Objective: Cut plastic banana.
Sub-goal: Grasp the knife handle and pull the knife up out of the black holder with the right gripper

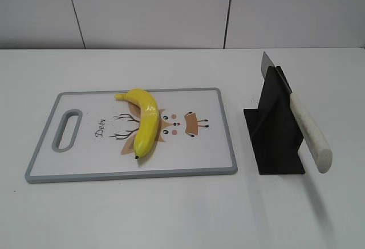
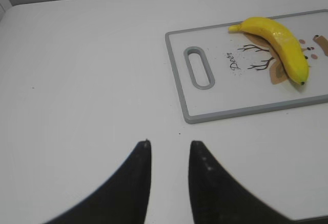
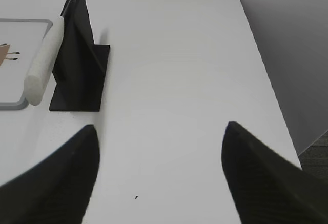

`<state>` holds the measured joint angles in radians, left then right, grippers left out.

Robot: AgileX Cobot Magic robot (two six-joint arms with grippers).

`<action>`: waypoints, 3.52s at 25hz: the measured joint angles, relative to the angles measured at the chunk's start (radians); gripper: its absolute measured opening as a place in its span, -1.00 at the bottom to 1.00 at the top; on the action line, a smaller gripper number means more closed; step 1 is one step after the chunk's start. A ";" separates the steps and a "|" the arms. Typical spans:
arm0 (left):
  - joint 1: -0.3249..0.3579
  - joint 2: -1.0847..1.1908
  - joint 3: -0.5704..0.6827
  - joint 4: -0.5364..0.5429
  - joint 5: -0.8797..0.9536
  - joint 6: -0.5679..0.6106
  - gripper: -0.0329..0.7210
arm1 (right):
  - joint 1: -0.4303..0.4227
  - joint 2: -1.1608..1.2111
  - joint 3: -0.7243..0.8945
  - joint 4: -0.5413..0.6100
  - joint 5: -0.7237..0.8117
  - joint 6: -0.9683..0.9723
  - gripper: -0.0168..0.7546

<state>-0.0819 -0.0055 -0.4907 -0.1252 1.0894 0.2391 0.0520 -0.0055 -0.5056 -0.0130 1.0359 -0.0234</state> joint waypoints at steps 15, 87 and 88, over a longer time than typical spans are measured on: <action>0.000 0.000 0.000 0.000 0.000 0.000 -0.31 | 0.000 0.000 0.000 0.000 0.000 0.000 0.52; 0.006 0.001 0.001 -0.011 0.000 -0.033 0.61 | 0.399 1.605 -0.551 0.013 -0.036 0.270 0.40; 0.006 0.001 0.001 -0.011 0.000 -0.033 0.60 | 0.399 1.616 -0.551 0.013 -0.037 0.270 0.38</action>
<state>-0.0759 -0.0050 -0.4898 -0.1361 1.0898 0.2059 0.4510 1.6104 -1.0566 0.0000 0.9988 0.2464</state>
